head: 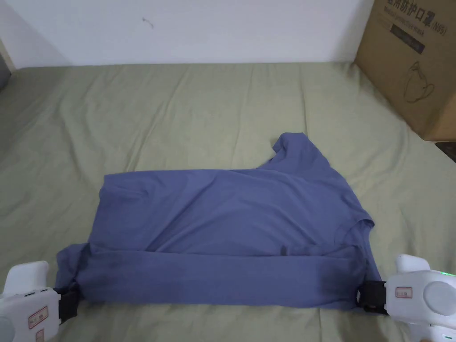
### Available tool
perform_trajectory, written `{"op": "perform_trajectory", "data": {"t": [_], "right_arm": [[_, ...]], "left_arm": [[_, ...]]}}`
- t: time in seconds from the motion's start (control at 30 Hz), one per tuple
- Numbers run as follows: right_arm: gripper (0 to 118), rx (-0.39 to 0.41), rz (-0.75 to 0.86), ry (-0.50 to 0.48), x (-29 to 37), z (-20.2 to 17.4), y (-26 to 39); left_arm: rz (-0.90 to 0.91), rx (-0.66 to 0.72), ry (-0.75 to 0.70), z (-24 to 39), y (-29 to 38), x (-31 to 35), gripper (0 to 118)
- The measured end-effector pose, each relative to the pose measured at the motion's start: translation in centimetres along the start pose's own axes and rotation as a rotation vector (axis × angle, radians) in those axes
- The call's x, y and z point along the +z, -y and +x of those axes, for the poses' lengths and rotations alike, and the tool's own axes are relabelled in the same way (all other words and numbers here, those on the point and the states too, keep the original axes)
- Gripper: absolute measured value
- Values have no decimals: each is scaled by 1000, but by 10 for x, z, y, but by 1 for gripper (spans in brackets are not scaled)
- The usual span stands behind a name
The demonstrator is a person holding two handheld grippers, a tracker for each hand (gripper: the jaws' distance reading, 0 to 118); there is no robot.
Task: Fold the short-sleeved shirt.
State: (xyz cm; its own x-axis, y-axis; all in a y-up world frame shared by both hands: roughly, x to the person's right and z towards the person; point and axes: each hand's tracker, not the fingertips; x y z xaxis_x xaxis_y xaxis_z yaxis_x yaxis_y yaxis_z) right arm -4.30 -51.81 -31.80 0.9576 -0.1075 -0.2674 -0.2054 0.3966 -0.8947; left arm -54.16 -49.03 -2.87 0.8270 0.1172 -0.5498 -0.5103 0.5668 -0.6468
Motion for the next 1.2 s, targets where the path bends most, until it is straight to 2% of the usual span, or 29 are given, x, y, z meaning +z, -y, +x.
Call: {"op": "perform_trajectory", "data": {"t": [0.03,0.07,0.1,0.4,0.6,0.63,0.67,0.7,0.73,0.77,0.8,0.87,0.9,0.93,0.97,1.0,1.03,1.1,1.2], "right_arm": [[8,47,24,-36,11,-3,0],[6,68,39,-73,21,-6,-1],[6,50,47,-99,27,-6,-1],[6,65,57,-50,63,9,5],[6,73,8,-38,66,24,50],[6,66,13,-46,65,25,56],[7,57,20,-50,64,24,59],[23,55,17,-45,62,22,60],[50,54,10,-27,62,21,58],[73,55,5,10,62,20,55],[79,57,11,5,64,19,52],[79,51,60,-17,78,15,36],[78,58,91,-35,85,12,28],[72,79,131,-68,92,7,19],[55,94,159,-88,101,1,9],[17,114,172,-93,105,-5,1],[3,134,184,-87,106,-11,-7],[3,135,201,-58,100,-26,-15],[1,96,152,-165,83,-36,-22]], "left_arm": [[-3,-3,-4,1,-1,4,4],[1,-8,-3,2,-2,8,4],[5,-12,1,2,-3,12,4],[0,-67,-2,-3,26,69,4],[-58,-102,-32,-6,63,63,5],[-60,-101,-32,-4,65,61,10],[-54,-99,-50,-4,66,60,23],[-50,-102,-64,-3,65,60,56],[-53,-110,-77,-3,61,60,86],[-52,-112,-79,-3,57,61,102],[-37,-113,-72,-3,53,64,103],[22,-99,-47,2,37,75,101],[44,-92,-40,5,30,78,96],[73,-86,-15,8,22,84,83],[102,-71,9,12,14,87,60],[122,-55,29,16,8,87,16],[137,-50,49,20,2,83,0],[142,-49,30,32,-7,71,0],[106,-82,24,43,-13,52,0]]}}
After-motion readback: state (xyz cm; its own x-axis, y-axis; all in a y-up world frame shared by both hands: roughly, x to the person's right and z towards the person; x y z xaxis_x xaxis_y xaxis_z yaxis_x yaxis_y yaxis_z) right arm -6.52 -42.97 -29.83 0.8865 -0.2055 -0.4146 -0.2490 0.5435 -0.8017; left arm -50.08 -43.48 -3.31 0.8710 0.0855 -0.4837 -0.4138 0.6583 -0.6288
